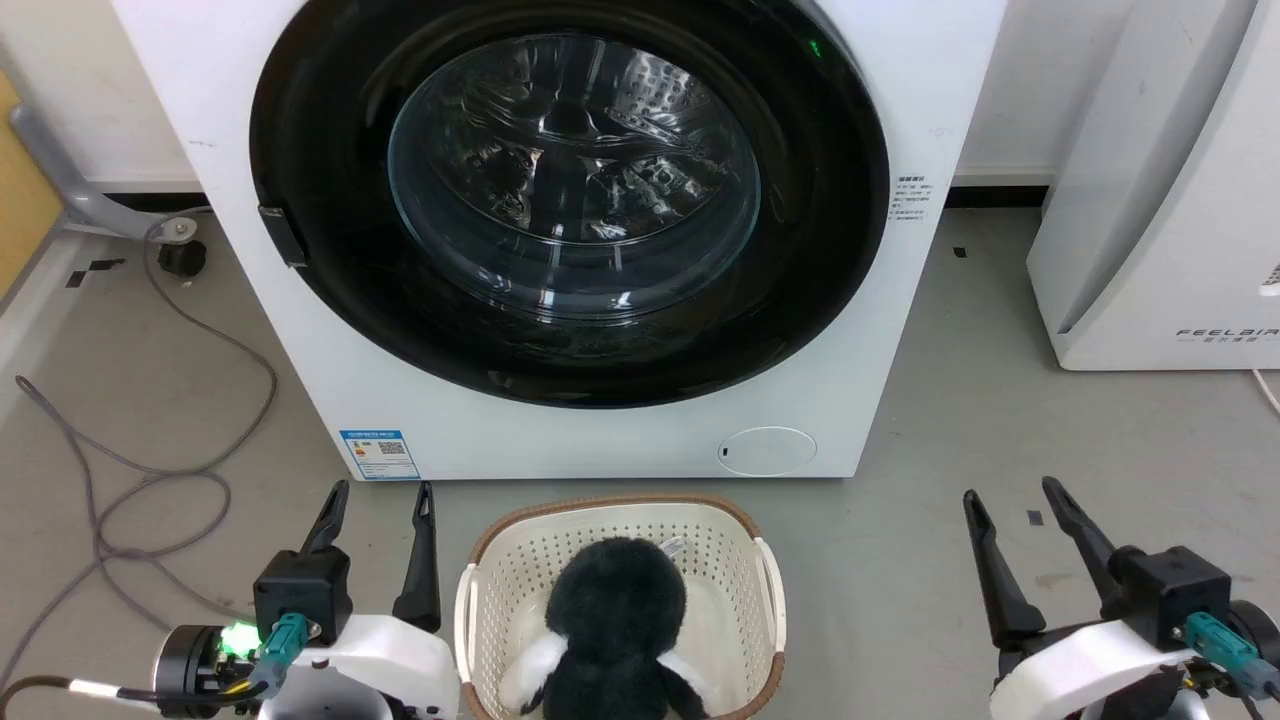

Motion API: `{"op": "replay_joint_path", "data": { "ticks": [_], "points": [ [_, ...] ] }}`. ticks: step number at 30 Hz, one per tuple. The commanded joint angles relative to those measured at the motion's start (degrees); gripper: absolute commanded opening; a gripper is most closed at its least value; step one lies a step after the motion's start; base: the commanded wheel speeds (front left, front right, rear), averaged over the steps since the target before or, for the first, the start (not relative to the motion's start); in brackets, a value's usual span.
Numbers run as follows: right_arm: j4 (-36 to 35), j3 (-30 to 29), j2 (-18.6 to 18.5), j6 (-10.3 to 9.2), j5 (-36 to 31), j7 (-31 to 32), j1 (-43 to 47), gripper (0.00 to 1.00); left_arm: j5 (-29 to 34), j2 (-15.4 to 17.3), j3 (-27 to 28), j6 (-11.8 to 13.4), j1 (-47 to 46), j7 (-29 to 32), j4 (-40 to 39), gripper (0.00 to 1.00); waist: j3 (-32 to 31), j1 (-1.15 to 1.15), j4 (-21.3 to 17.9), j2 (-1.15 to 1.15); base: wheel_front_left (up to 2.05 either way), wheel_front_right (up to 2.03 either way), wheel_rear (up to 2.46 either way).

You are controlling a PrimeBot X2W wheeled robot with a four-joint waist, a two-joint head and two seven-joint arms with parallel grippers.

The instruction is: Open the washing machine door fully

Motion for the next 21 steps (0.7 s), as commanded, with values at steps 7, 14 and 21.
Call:
{"op": "replay_joint_path", "data": {
  "ticks": [7,14,21],
  "points": [
    [-1.24,-0.57,0.01,0.01,2.83,-1.43,-0.36,1.00,-0.64,0.00,-0.34,1.02,0.05,-1.46,-0.12,1.00,0.02,0.00,0.09,0.00,0.00,0.00,0.00],
    [-1.74,-0.65,0.01,0.01,5.32,-2.27,-0.86,0.00,-0.89,0.00,-0.64,1.54,0.01,-2.30,0.22,1.00,0.09,0.00,0.25,0.00,0.00,0.00,0.00],
    [-0.69,-1.14,0.02,0.01,13.46,-2.98,-1.59,0.00,-0.95,0.00,-0.85,1.86,0.03,-3.02,0.23,1.00,0.18,0.00,0.44,0.00,0.00,0.00,0.00]
  ]
}}
